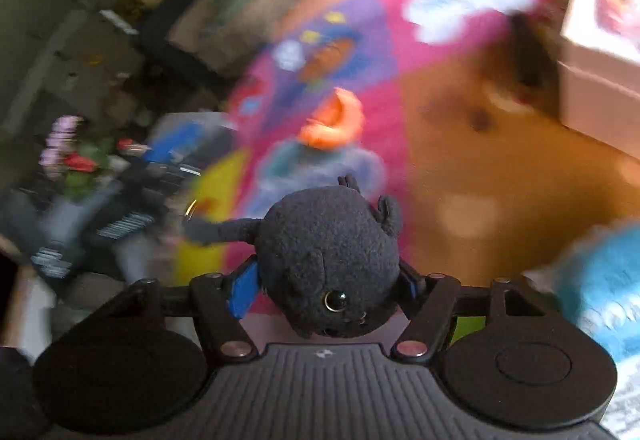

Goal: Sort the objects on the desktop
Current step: 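Grasp the black plush cat with left gripper while right holds the wipes packet, then lift the black plush cat with left gripper while right carries the wipes packet toward the box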

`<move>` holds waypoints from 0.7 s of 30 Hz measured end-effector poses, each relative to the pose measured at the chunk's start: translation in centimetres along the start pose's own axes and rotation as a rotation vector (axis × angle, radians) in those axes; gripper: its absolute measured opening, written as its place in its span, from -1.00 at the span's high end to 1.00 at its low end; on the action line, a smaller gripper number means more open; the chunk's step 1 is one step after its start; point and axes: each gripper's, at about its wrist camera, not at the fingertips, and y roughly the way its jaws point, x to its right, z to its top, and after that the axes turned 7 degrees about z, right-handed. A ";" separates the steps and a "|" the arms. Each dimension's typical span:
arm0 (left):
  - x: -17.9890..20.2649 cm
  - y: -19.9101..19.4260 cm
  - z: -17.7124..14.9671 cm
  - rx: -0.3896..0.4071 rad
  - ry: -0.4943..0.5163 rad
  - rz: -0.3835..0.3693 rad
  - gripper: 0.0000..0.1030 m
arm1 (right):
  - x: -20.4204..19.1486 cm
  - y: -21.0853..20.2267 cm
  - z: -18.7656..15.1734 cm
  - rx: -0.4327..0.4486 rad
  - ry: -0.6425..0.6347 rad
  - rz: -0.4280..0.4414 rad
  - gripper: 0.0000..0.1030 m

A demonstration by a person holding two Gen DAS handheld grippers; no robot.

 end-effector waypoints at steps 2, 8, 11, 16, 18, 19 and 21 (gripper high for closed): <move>0.0 -0.2 0.0 0.003 0.000 0.005 -0.99 | 0.3 -0.7 -0.4 0.041 -0.013 -0.006 -0.52; 0.4 -0.8 0.5 0.019 0.004 0.002 -0.99 | -0.5 -3.5 -0.3 0.204 -0.138 -0.215 -0.75; 1.3 -1.1 0.4 0.014 0.037 -0.056 -0.99 | -0.3 -5.1 -0.9 0.243 -0.132 -0.234 -0.76; 4.6 -1.4 -0.8 -0.018 0.143 -0.234 -1.00 | -0.3 -10.3 -3.5 0.453 -0.141 -0.334 -1.00; 6.4 -1.2 -1.6 -0.037 0.195 -0.287 -1.00 | -0.1 -12.0 -5.5 0.506 -0.160 -0.463 -1.00; 7.5 -1.0 -2.1 -0.049 0.220 -0.307 -1.00 | 0.1 -12.5 -6.4 0.513 -0.160 -0.522 -1.00; 9.4 -0.5 -3.1 -0.075 0.255 -0.336 -1.00 | 1.2 -13.2 -9.0 0.525 -0.118 -0.630 -1.00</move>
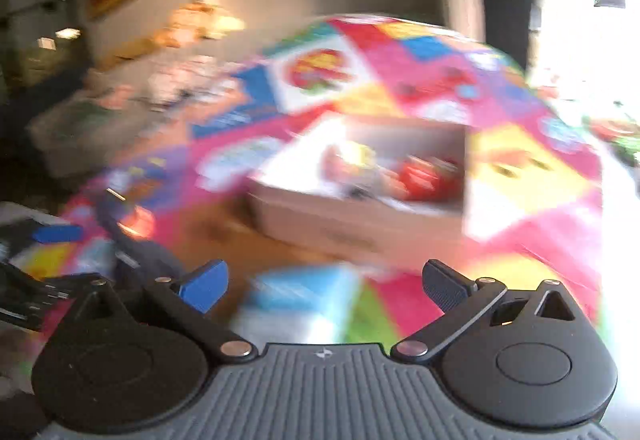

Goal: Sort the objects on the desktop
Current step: 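Lift the black plush cat with left gripper while right carries the wipes packet toward the box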

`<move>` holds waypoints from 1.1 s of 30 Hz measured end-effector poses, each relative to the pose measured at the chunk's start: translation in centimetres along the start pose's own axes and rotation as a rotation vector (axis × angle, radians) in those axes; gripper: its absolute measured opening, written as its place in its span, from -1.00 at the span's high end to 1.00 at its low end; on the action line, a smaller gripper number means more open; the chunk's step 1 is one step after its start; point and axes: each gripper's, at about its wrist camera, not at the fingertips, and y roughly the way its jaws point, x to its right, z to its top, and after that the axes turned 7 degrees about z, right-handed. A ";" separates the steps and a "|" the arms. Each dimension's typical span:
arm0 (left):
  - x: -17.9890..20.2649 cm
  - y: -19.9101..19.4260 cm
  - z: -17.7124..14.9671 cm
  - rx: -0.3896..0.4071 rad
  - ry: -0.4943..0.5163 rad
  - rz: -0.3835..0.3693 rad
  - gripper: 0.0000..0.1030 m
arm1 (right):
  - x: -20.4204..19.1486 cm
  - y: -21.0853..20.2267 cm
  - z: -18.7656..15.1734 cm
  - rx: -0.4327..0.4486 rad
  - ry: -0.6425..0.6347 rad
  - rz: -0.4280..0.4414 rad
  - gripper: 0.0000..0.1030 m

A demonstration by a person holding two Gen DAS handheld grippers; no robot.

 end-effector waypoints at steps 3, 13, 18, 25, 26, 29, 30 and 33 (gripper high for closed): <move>1.6 1.6 -0.2 -0.031 0.013 -0.029 -1.00 | 2.2 -0.8 -3.1 -0.027 0.099 -0.080 -1.00; 2.7 3.4 0.5 -0.055 -0.006 0.025 -1.00 | 4.6 0.1 -6.3 -0.011 0.330 -0.074 -1.00; 2.2 4.1 0.8 -0.052 -0.038 0.055 -1.00 | 3.6 0.2 -6.6 -0.044 0.219 -0.097 -1.00; 2.5 3.7 0.9 -0.029 -0.012 0.052 -0.78 | 1.4 -1.1 -4.0 0.017 0.115 0.010 -1.00; 2.5 3.6 0.8 -0.028 -0.008 0.052 -0.78 | 0.6 -1.0 -3.6 0.024 0.081 0.032 -1.00; 2.5 3.2 0.6 -0.031 -0.011 0.043 -0.78 | -1.8 0.7 -2.7 0.005 -0.023 0.043 -1.00; 2.4 3.1 0.5 -0.031 -0.011 0.042 -0.78 | -2.5 1.5 -2.5 -0.009 -0.050 0.036 -0.96; 2.1 2.6 0.1 -0.035 -0.016 0.032 -0.79 | -3.9 3.5 -2.3 -0.060 -0.113 0.044 -0.76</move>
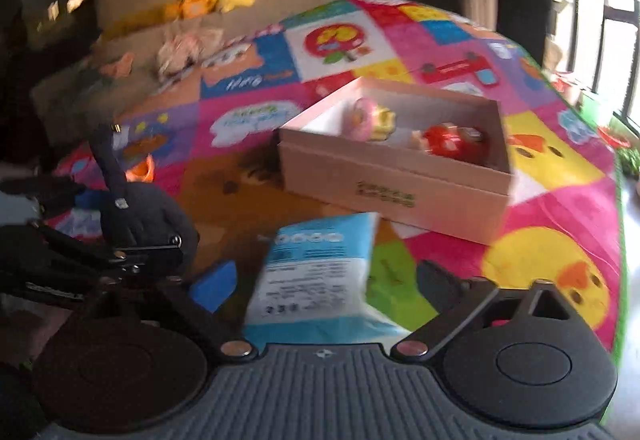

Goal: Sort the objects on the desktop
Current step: 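Lift the black plush cat with left gripper while right carries the wipes packet toward the box, then lower the cat into the white box with left gripper while right lowers the wipes packet in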

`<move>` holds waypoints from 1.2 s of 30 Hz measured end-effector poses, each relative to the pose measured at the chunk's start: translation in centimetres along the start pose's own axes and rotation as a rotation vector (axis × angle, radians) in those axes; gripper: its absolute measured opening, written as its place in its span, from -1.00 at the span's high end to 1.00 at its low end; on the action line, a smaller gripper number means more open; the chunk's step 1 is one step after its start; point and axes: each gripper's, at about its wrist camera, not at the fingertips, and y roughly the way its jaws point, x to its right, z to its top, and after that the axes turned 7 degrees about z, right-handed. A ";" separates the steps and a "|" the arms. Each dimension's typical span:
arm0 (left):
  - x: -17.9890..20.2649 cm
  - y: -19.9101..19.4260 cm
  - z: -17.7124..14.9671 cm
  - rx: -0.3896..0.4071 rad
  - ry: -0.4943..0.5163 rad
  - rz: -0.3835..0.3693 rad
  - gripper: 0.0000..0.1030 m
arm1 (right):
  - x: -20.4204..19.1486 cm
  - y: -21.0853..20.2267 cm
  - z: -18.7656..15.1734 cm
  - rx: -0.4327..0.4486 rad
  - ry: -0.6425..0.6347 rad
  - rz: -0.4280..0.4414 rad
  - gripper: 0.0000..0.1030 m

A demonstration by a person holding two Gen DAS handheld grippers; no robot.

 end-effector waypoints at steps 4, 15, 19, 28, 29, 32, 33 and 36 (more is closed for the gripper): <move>-0.3 -0.1 0.0 -0.004 -0.006 -0.006 -0.79 | -0.6 2.1 0.1 -0.113 -0.045 0.021 -0.13; 0.9 -1.7 11.2 0.300 0.065 -0.091 -0.77 | 3.9 -10.5 6.7 0.291 0.009 -0.039 -0.07; 3.3 1.3 15.6 0.361 0.100 -0.106 -0.77 | 5.4 -12.1 6.6 0.360 0.007 -0.131 -0.07; 5.9 9.3 15.3 0.156 0.112 -0.148 -0.89 | 8.5 -9.7 4.0 0.277 0.115 -0.154 -0.07; 5.7 9.1 14.4 0.141 0.112 -0.150 -0.89 | 8.9 -9.7 3.7 0.274 0.123 -0.154 -0.07; 4.4 7.9 11.5 0.116 0.103 -0.138 -0.94 | 9.8 -9.2 3.5 0.262 0.150 -0.152 -0.07; 4.2 7.5 10.6 0.107 0.097 -0.136 -0.94 | 10.0 -8.8 3.6 0.255 0.159 -0.146 -0.07; 3.3 6.4 7.9 0.071 0.070 -0.135 -0.95 | 10.3 -7.5 4.3 0.238 0.179 -0.112 -0.07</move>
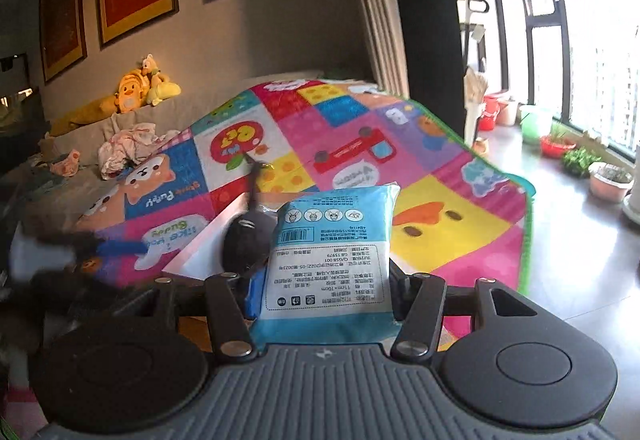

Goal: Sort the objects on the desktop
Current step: 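Lower the cat into the white box with left gripper while right lowers the wipes packet in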

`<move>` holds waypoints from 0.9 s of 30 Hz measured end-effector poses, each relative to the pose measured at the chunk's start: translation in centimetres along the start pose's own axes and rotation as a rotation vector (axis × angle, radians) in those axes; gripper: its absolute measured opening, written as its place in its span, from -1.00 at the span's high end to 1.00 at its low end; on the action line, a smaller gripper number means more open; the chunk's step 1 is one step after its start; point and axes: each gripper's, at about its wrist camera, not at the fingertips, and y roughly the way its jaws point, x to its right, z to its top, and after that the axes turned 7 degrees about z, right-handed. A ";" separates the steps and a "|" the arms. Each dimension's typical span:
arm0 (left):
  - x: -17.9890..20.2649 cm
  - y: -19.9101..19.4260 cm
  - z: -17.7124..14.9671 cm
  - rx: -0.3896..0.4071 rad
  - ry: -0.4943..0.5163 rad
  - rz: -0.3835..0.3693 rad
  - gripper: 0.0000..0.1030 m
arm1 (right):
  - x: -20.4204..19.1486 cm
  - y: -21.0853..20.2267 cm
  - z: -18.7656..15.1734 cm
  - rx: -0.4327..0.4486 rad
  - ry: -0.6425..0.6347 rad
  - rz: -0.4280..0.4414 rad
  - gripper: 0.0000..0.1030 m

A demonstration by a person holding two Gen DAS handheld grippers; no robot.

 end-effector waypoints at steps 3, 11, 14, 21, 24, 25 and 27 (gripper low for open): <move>-0.8 -1.0 -1.6 -0.021 -0.022 0.005 -0.95 | -0.3 1.5 0.6 -0.018 0.017 0.029 -0.07; -2.0 -2.9 -4.2 -0.039 -0.115 -0.006 -0.96 | -1.0 6.6 3.6 -0.043 0.027 -0.012 -0.07; -2.6 -3.0 -4.5 -0.046 -0.147 0.000 -0.97 | -0.9 9.9 5.2 -0.064 0.019 -0.043 -0.07; -4.0 -4.2 -4.7 -0.020 -0.178 0.020 -0.99 | 0.0 16.1 4.6 -0.172 0.054 -0.079 -0.47; -4.5 -4.3 -4.9 -0.026 -0.189 0.032 -0.99 | -0.6 14.6 3.7 -0.141 0.031 -0.063 -0.50; -4.6 -4.3 -5.0 -0.029 -0.193 0.034 -0.99 | -0.8 13.9 3.6 -0.131 0.020 -0.061 -0.50; -4.8 -4.3 -5.2 -0.033 -0.203 0.040 -0.99 | -1.2 12.8 3.4 -0.115 -0.007 -0.065 -0.51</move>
